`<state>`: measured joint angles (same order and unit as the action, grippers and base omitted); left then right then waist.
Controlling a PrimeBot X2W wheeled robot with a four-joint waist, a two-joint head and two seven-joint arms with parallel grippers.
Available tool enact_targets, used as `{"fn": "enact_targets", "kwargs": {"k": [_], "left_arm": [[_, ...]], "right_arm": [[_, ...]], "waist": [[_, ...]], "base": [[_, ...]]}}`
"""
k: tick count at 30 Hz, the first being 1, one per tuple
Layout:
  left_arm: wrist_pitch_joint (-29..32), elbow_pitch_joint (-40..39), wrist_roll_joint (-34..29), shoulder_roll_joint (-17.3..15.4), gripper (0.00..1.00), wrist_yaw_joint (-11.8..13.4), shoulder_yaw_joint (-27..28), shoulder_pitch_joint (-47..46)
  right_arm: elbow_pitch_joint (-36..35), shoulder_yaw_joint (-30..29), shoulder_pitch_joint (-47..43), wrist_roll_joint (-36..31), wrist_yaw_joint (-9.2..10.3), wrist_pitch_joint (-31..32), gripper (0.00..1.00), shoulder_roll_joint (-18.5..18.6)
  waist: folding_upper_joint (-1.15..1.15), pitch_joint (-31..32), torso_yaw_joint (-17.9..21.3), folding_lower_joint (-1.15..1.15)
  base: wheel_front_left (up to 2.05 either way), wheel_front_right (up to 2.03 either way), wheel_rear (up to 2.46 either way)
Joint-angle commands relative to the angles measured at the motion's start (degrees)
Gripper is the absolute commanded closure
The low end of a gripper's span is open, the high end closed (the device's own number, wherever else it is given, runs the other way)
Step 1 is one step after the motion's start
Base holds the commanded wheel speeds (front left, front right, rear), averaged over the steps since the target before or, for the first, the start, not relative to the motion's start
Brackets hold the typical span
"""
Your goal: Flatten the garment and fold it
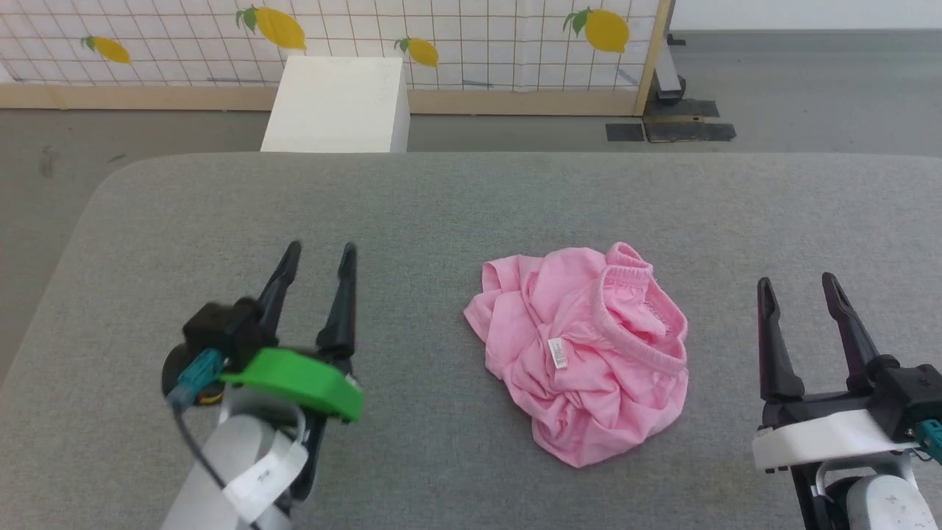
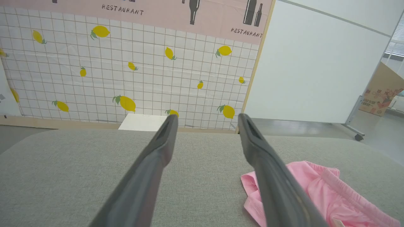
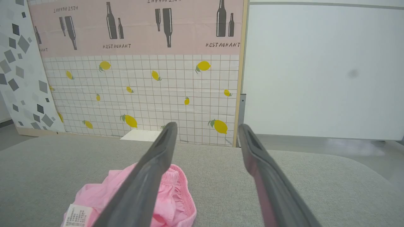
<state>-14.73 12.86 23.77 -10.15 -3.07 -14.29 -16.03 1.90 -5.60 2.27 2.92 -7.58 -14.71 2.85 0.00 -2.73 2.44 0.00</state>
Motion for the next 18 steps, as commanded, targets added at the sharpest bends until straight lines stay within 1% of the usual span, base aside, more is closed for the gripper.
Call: {"fn": "enact_targets", "kwargs": {"k": [1,5,11,18], "left_arm": [[-0.3,-0.8,-1.2,-0.1,0.0,-0.7,1.1,1.7],[-0.3,-2.7,-3.6,1.1,0.0,-1.9,4.3,5.4],[-0.3,-4.9,-6.4,3.2,0.0,-2.6,8.8,10.1],[-0.3,-4.5,-9.3,4.2,0.0,-3.3,12.1,12.7]], "right_arm": [[0.0,0.1,-0.9,-0.5,0.09,-0.3,0.0,0.0],[0.2,0.1,-1.4,-0.4,0.09,-0.3,0.0,0.0],[0.5,0.1,-2.3,-0.7,0.09,-0.3,0.0,0.0],[0.9,0.0,-2.6,-0.5,0.09,-0.3,0.0,0.0]], "waist": [[0.0,0.1,-0.1,0.0],[0.0,0.2,-0.1,0.0],[0.0,0.3,0.2,0.0],[0.0,0.4,0.3,0.0]], "base": [[0.0,0.0,0.0],[0.0,0.0,0.0],[0.0,0.0,0.0],[0.0,0.0,0.0]]}}
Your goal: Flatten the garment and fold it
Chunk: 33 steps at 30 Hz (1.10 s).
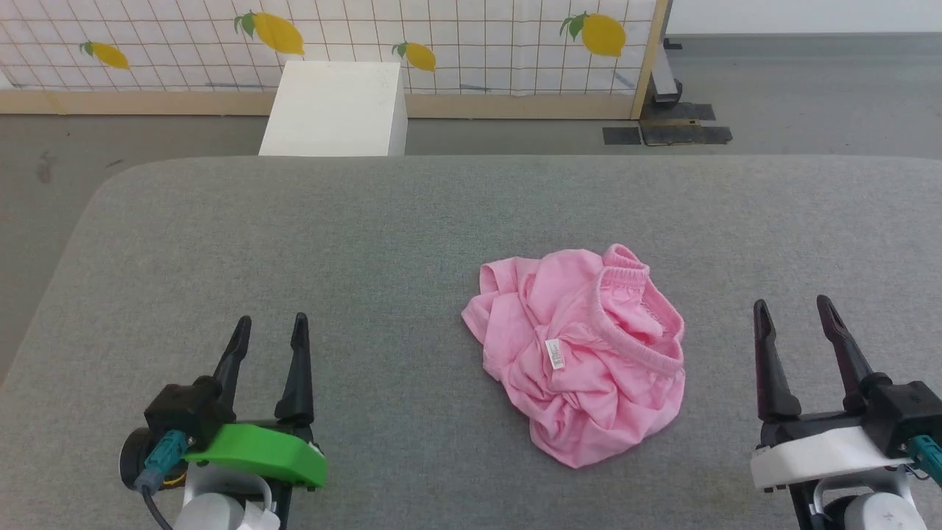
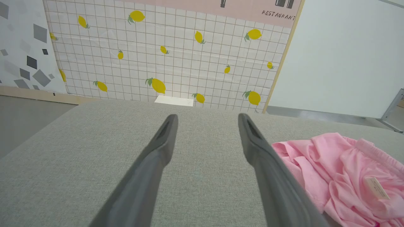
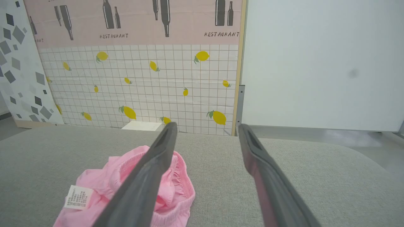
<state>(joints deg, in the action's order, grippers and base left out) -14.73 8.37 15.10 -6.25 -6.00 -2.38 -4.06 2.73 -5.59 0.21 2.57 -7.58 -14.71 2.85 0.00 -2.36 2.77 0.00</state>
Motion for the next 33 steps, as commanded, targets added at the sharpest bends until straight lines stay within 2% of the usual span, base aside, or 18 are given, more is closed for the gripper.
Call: {"fn": "enact_targets", "kwargs": {"k": [1,33], "left_arm": [[-0.3,0.0,-0.8,0.5,0.0,-0.4,0.4,0.9],[-0.3,1.0,-2.5,2.9,0.0,-1.4,1.5,-0.8]], "right_arm": [[0.1,0.0,-0.6,-0.1,0.09,-0.3,0.0,0.0],[0.3,0.3,-0.5,0.4,0.09,-0.3,0.0,0.0]], "waist": [[0.0,0.0,0.0,0.0],[0.0,0.3,0.1,0.0]], "base": [[0.0,0.0,0.0],[0.0,0.0,0.0]]}}
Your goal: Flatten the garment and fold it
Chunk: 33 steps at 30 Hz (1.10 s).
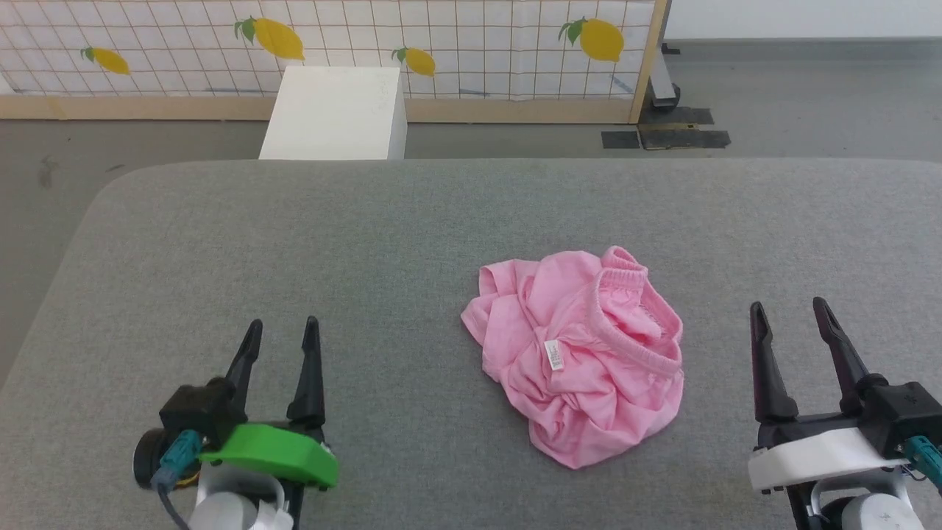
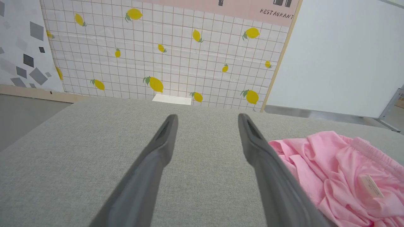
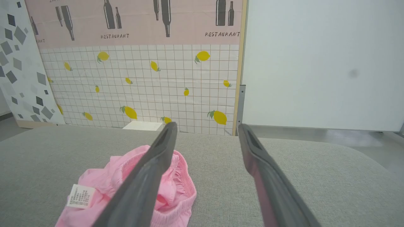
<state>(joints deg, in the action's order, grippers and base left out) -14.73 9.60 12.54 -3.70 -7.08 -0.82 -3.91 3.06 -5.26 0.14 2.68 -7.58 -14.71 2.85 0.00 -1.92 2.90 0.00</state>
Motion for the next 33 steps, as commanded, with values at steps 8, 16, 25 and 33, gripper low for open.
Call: {"fn": "enact_targets", "kwargs": {"k": [8,16,25,33], "left_arm": [[1.9,5.0,1.4,0.8,0.0,-0.4,-17.9,-14.9],[8.6,12.2,9.5,0.8,0.0,-0.4,-37.5,-29.5],[19.6,22.4,17.2,0.8,0.0,-0.4,-53.3,-39.0],[32.1,33.3,20.6,0.8,0.0,-0.4,-60.2,-43.1]], "right_arm": [[-0.3,0.4,0.0,0.4,0.09,-0.3,0.0,0.0],[-0.2,0.8,0.5,0.5,0.09,-0.3,0.0,0.0],[0.0,1.1,1.4,1.3,0.09,-0.3,0.0,0.0],[0.0,1.5,1.9,2.0,0.09,-0.3,0.0,0.0]], "waist": [[0.0,-1.3,1.1,0.0],[0.0,-3.1,4.1,0.0],[0.0,-4.9,7.6,0.0],[0.0,-6.7,9.3,0.0]], "base": [[0.0,0.0,0.0],[0.0,0.0,0.0],[0.0,0.0,0.0],[0.0,0.0,0.0]]}}
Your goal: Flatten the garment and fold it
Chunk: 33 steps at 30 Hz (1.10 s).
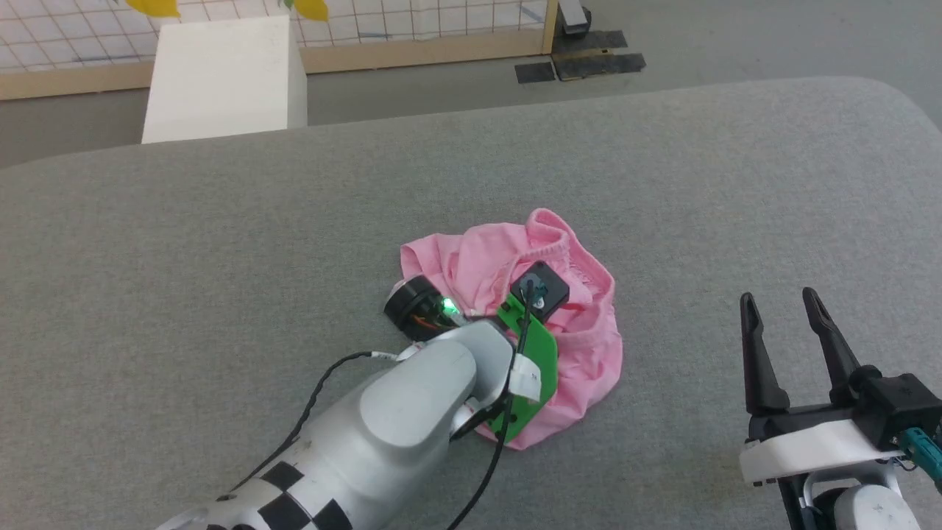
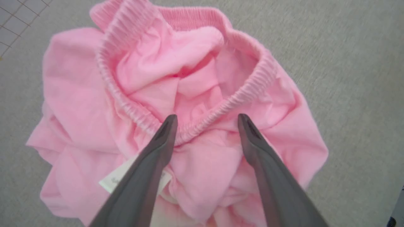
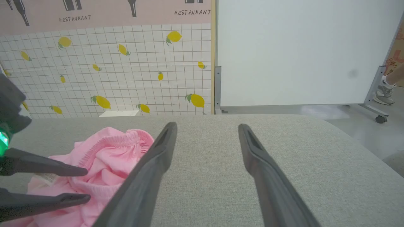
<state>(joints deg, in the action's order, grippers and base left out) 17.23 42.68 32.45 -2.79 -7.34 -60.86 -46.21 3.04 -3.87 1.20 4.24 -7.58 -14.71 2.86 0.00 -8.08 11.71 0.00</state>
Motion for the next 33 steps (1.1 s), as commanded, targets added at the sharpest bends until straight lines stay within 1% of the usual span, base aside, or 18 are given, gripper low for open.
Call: {"fn": "enact_targets", "kwargs": {"k": [1,3,4,5,6,8,9,13,17,19,20,22,24,27,28,31,33], "left_arm": [[2.2,1.0,1.1,-0.1,0.0,-0.1,-1.2,-1.0],[6.1,1.7,2.9,-0.1,0.0,-0.1,-2.8,-1.0],[7.4,1.6,3.6,-0.1,0.08,-0.1,-3.5,-1.2],[8.5,1.4,4.4,-0.1,0.57,-0.1,-4.3,-1.4],[8.9,1.0,4.8,-0.1,0.98,-0.1,-5.0,-1.8],[7.7,-0.2,5.3,-0.1,1.0,-0.1,-6.0,-2.7],[5.8,-1.2,5.4,-0.1,1.0,-0.1,-6.3,-3.4],[-5.1,-5.7,6.0,-0.1,1.0,-0.1,-5.5,-5.7],[-16.2,-10.9,7.9,-0.1,1.0,0.3,-2.9,-8.2],[-21.3,-13.6,9.4,-0.1,1.0,1.7,-0.9,-9.5],[-24.1,-14.9,9.8,-0.1,1.0,2.8,0.2,-10.4],[-28.0,-16.7,11.0,-0.1,1.0,4.8,2.1,-11.7],[-30.3,-18.1,12.0,-0.1,1.0,7.0,4.5,-12.5],[-31.5,-18.7,12.5,-0.1,1.0,10.4,8.1,-12.5],[-31.7,-18.5,12.5,-0.6,1.0,11.7,9.2,-11.8],[-31.6,-17.5,13.2,-3.3,1.0,14.8,11.2,-8.2],[-30.2,-16.2,14.2,-5.9,1.0,16.9,11.7,-4.4]], "right_arm": [[0.0,0.1,1.0,0.5,0.09,-0.3,0.0,0.0],[0.0,0.0,1.2,0.6,0.09,-0.3,0.0,0.0],[0.0,-0.1,1.2,0.7,0.09,-0.3,0.0,0.0],[-0.1,-0.2,1.3,0.7,0.09,-0.3,0.0,0.0],[-0.1,-0.4,1.3,0.8,0.09,-0.3,0.0,0.0],[-0.1,-0.6,1.3,0.8,0.09,-0.3,0.0,0.0],[-0.1,-0.6,1.4,0.9,0.09,-0.3,0.0,0.0],[-0.1,-0.7,1.4,0.9,0.09,-0.3,0.0,0.0],[0.0,-0.9,1.4,0.7,0.09,-0.3,0.0,0.0],[0.0,-0.9,1.4,0.6,0.09,-0.3,0.0,0.0],[0.1,-0.9,1.3,0.6,0.09,-0.3,0.0,0.0],[0.1,-0.9,1.2,0.5,0.09,-0.3,0.0,0.0],[0.2,-0.9,1.1,0.5,0.09,-0.3,0.0,0.0],[0.3,-0.9,0.9,0.4,0.09,-0.3,0.0,0.0],[0.3,-0.9,0.8,0.4,0.09,-0.3,0.0,0.0],[0.2,-0.9,0.6,0.5,0.09,-0.3,0.0,0.0],[0.0,-1.1,0.3,0.5,0.09,-0.3,0.0,0.0]], "waist": [[0.0,-0.6,0.6,0.0],[0.0,-0.8,0.7,0.0],[0.0,-0.9,0.7,0.0],[0.0,-1.1,0.7,0.0],[0.0,-1.2,0.6,0.0],[0.0,-1.4,0.3,0.0],[0.0,-1.4,0.2,0.0],[0.0,-1.2,-0.8,0.0],[0.0,-0.6,-2.1,0.0],[0.0,-0.2,-2.8,0.0],[0.0,0.0,-3.2,0.0],[0.0,0.3,-3.9,0.0],[0.0,0.7,-4.7,0.0],[0.0,1.3,-5.7,0.0],[0.0,1.4,-6.0,0.0],[0.0,1.7,-6.7,0.0],[0.0,1.8,-7.3,0.0]], "base": [[0.0,0.0,0.0],[0.0,0.0,0.0],[0.0,0.0,0.0],[0.0,0.0,0.0],[0.0,0.0,0.0],[0.0,0.0,0.0],[0.0,0.0,0.0],[0.0,0.0,0.0],[0.0,0.0,0.0],[0.0,0.0,0.0],[0.0,0.0,0.0],[0.0,0.0,0.0],[0.0,0.0,0.0],[0.0,0.0,0.0],[0.0,0.0,0.0],[0.0,0.0,0.0],[0.0,0.0,0.0]]}}
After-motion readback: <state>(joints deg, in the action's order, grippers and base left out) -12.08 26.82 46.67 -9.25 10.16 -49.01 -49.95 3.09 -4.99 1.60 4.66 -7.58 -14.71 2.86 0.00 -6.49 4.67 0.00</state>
